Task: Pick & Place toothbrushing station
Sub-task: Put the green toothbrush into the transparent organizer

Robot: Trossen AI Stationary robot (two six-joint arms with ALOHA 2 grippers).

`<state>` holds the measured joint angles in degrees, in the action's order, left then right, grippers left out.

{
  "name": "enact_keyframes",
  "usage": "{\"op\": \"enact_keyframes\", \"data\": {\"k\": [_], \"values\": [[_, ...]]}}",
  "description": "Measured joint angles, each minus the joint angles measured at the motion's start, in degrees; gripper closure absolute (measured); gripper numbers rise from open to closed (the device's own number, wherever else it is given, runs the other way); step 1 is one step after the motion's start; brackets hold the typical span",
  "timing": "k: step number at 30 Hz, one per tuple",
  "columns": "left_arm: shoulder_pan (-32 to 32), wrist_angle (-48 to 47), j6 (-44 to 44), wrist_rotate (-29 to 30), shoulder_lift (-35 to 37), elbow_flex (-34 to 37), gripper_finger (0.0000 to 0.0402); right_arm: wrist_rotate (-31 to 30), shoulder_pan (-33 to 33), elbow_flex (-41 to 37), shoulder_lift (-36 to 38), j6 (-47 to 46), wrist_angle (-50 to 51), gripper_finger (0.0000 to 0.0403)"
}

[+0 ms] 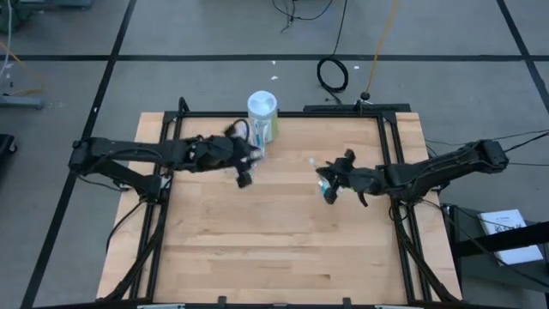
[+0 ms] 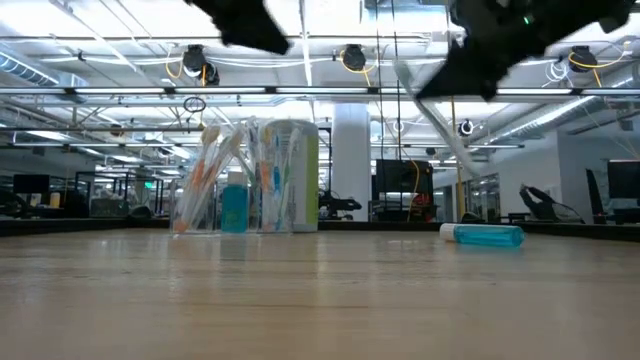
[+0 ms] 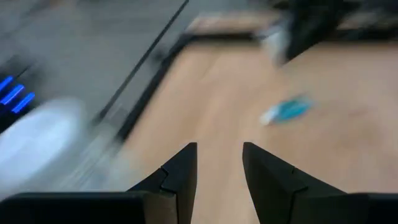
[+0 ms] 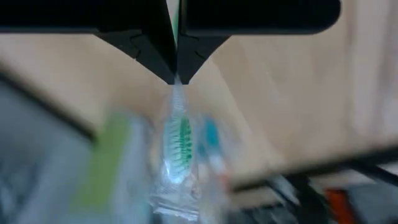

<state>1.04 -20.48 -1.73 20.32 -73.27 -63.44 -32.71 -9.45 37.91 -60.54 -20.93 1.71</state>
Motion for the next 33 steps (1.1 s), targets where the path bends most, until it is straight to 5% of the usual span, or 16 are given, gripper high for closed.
{"op": "enact_keyframes", "data": {"k": [5, 9, 17, 33], "values": [[1.1, 28.9, -2.3, -14.3, -5.5, 9.3, 0.027, 7.4, 0.5, 0.0, -2.7, 16.0, -21.9, 0.0401], [2.1, 41.6, -1.0, -20.6, -11.4, 11.4, 0.027, 11.5, 1.6, 0.0, -5.4, 19.6, -29.8, 0.0401], [2.4, 51.1, 2.4, -28.1, -21.5, 9.8, 0.027, 13.6, 4.0, 0.0, -10.3, 19.7, -32.5, 0.0402], [2.8, 50.5, 5.2, -22.0, -23.2, 8.6, 0.027, 16.4, 4.9, 0.0, -11.8, 16.9, -34.9, 0.0403]]}}
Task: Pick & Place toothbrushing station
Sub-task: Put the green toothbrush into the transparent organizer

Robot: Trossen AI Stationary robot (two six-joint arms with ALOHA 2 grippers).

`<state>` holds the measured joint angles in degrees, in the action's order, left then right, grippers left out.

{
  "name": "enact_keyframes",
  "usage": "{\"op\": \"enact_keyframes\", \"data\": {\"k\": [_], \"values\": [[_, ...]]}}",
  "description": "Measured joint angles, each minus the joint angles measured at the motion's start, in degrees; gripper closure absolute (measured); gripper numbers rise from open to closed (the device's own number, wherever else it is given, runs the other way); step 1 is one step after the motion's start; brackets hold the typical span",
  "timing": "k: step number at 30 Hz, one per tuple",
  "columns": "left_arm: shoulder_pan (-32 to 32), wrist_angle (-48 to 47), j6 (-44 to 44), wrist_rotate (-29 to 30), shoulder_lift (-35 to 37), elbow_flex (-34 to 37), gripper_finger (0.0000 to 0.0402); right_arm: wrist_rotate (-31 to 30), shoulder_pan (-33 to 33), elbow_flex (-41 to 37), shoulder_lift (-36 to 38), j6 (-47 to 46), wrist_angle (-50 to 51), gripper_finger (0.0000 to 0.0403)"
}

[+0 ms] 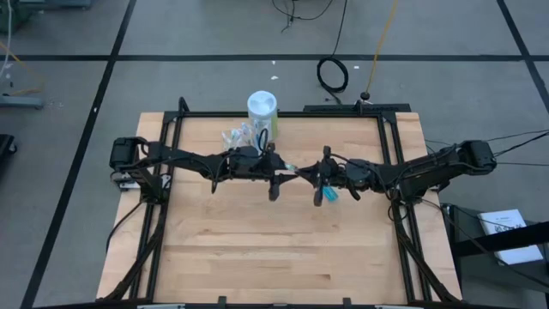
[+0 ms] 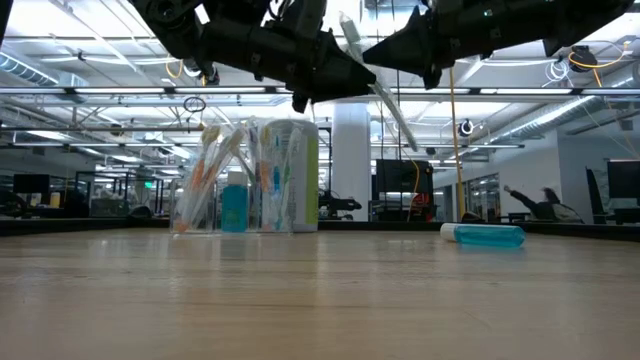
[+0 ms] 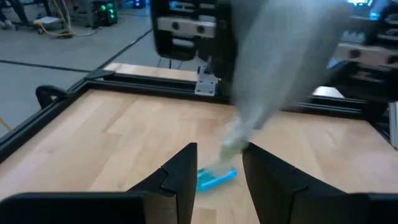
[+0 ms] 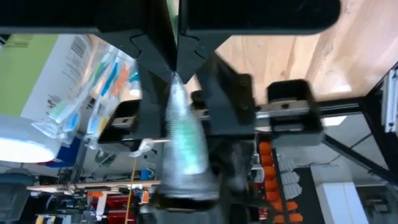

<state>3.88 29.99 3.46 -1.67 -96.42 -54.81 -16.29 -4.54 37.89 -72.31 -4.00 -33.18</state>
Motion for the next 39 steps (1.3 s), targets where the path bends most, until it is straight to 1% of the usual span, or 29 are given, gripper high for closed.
{"op": "enact_keyframes", "data": {"k": [6, 9, 19, 22, 25, 27, 32, 33, 35, 39], "values": [[-0.1, 2.1, -0.3, 0.2, 0.0, 0.0, 0.027, 0.1, 0.0, 0.0, 0.0, 0.1, 0.0, 0.0403], [0.0, 3.1, -0.3, 0.2, 0.0, 0.0, 0.027, 0.1, 0.0, 0.0, 0.0, -2.0, 0.0, 0.0403], [-0.2, 3.4, -2.8, 0.1, 0.0, 0.0, 0.027, 0.1, 0.0, 0.0, 0.0, -1.3, -0.1, 0.0403], [-0.2, 3.3, -2.1, 0.3, 0.0, 0.0, 0.0271, 0.1, 0.0, 0.0, 0.0, -1.3, 0.0, 0.0403], [-0.2, 2.8, -1.8, 0.5, 0.0, 0.0, 0.0287, 0.1, 0.0, 0.0, 0.0, -1.3, 0.4, 0.0403], [-0.2, 2.6, -1.8, 0.5, 0.0, 0.0, 0.0309, 0.0, 0.0, 0.0, 0.0, -1.3, 0.5, 0.0403], [-0.3, 2.2, -1.8, 0.5, 0.0, 0.0, 0.038, -0.1, 0.0, 0.0, 0.0, -0.9, 1.1, 0.04], [-0.3, 1.8, -1.6, 0.5, 0.0, 0.0, 0.0387, -0.1, 0.0, 0.0, 0.0, -0.9, 1.6, 0.0397], [-0.2, 1.1, -1.1, 0.5, 0.0, 0.0, 0.0388, -0.1, 0.0, 0.0, 0.0, -0.9, 2.6, 0.0386], [-0.1, -0.7, 0.4, 0.9, 0.0, 0.0, 0.0363, 0.1, 0.0, 0.0, 0.0, -0.9, 3.8, 0.0347]]}}
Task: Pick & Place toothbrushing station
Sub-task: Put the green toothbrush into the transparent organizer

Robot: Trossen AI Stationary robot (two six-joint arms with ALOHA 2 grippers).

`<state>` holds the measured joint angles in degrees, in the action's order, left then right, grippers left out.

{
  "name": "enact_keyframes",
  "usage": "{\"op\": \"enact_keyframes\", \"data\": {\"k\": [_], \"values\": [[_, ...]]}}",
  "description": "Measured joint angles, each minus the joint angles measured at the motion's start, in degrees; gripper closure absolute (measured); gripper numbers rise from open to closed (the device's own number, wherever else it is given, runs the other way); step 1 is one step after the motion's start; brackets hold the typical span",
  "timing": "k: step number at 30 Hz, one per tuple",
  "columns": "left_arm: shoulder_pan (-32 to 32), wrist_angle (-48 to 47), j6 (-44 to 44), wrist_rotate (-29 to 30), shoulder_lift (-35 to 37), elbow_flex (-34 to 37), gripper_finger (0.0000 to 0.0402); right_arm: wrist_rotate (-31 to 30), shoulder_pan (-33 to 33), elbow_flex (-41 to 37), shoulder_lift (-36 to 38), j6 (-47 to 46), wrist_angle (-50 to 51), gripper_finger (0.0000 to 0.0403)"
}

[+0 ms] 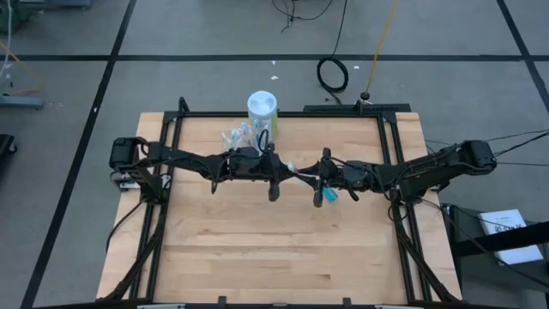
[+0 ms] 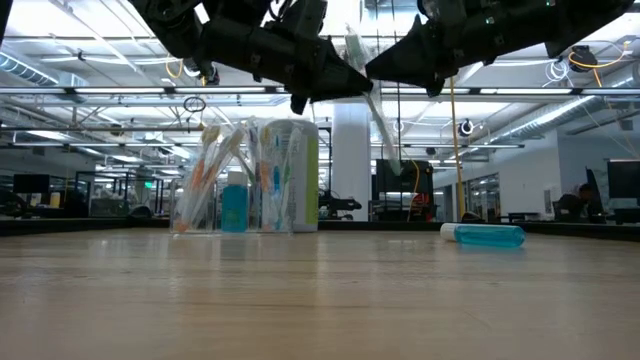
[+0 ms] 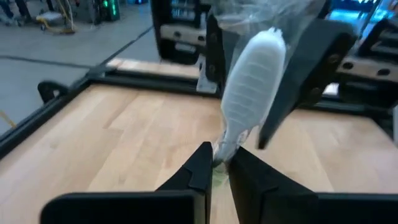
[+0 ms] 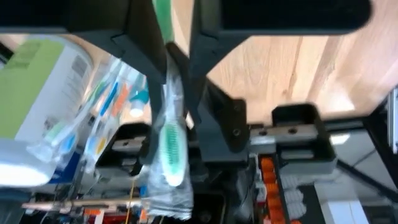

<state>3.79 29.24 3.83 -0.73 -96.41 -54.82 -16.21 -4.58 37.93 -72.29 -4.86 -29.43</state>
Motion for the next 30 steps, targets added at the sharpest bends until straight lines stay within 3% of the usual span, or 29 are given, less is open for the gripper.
{"op": "enact_keyframes", "data": {"k": [7, 14, 21, 24, 30], "values": [[1.5, -13.0, 2.8, 0.2, 8.0, 0.0, 0.0375, -1.7, 0.0, 0.0, 2.4, -1.5, 10.8, 0.0263], [2.5, -32.6, 2.8, 8.9, 23.7, 0.0, 0.0388, -1.8, 2.5, 0.0, 3.3, -12.2, 22.9, 0.0213], [2.6, -50.3, 8.4, 16.7, 35.7, 0.9, 0.0373, -1.5, 7.7, 0.0, 2.4, -20.1, 30.3, 0.0207], [2.6, -55.8, 12.0, 21.5, 38.1, 3.0, 0.0383, 2.0, 9.2, 0.0, 2.1, -21.0, 34.0, 0.0214], [2.6, -58.5, 19.1, 25.2, 41.3, 9.0, 0.039, 6.7, 11.7, 0.1, -0.5, -21.8, 34.0, 0.0219]]}}
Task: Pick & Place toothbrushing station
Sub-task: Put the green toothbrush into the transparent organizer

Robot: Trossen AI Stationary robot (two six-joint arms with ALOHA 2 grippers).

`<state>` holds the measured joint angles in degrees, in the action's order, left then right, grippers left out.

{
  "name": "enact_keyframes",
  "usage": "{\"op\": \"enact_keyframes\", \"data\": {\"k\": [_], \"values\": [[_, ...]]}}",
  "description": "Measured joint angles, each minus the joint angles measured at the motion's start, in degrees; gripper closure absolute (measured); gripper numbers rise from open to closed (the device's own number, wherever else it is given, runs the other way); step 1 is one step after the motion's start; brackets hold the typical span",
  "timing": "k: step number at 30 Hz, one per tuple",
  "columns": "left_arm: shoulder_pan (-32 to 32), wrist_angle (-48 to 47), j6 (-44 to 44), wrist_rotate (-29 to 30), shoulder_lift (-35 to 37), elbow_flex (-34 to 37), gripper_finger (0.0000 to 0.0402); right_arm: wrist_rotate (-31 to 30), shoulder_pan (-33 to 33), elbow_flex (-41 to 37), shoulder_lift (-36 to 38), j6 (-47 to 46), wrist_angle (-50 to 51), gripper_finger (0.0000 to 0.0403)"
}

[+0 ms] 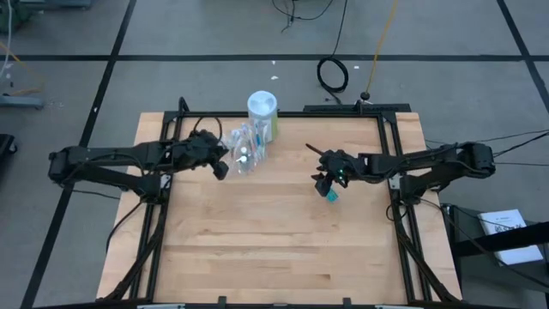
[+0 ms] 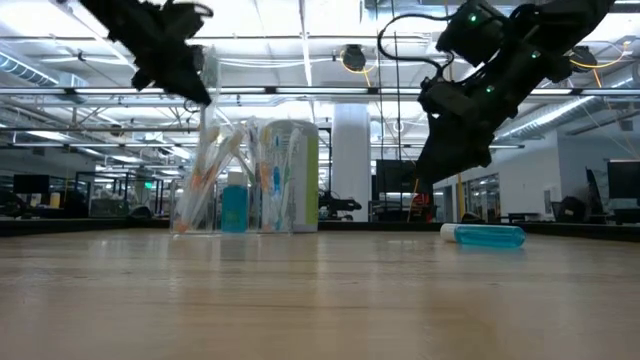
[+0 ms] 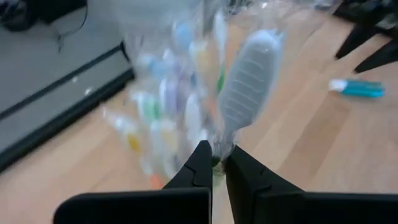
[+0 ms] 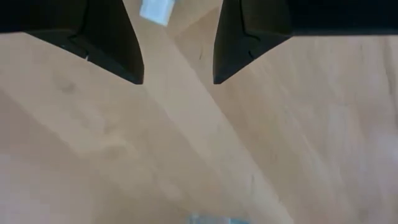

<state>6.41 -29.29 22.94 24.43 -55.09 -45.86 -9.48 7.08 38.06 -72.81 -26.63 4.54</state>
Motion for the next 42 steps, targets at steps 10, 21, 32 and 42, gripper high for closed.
{"op": "enact_keyframes", "data": {"k": [10, 21, 32, 42], "values": [[1.1, -0.4, 7.1, 2.6, 0.9, 7.3, 0.0383, 6.3, 2.7, 2.3, -4.5, 2.3, 1.1, 0.022], [2.4, 3.2, 11.9, -1.3, -1.2, 13.0, 0.0351, 6.8, 6.3, 2.2, -6.8, -0.5, 8.9, 0.022], [2.6, 4.1, 8.4, -1.3, -1.2, 13.1, 0.0343, 11.1, 6.3, 2.2, -6.7, -1.0, 11.6, 0.022], [2.6, 3.7, 7.1, -4.5, -1.2, 13.2, 0.0263, 12.7, 4.7, 2.2, -6.7, -2.7, 12.9, 0.022]]}}
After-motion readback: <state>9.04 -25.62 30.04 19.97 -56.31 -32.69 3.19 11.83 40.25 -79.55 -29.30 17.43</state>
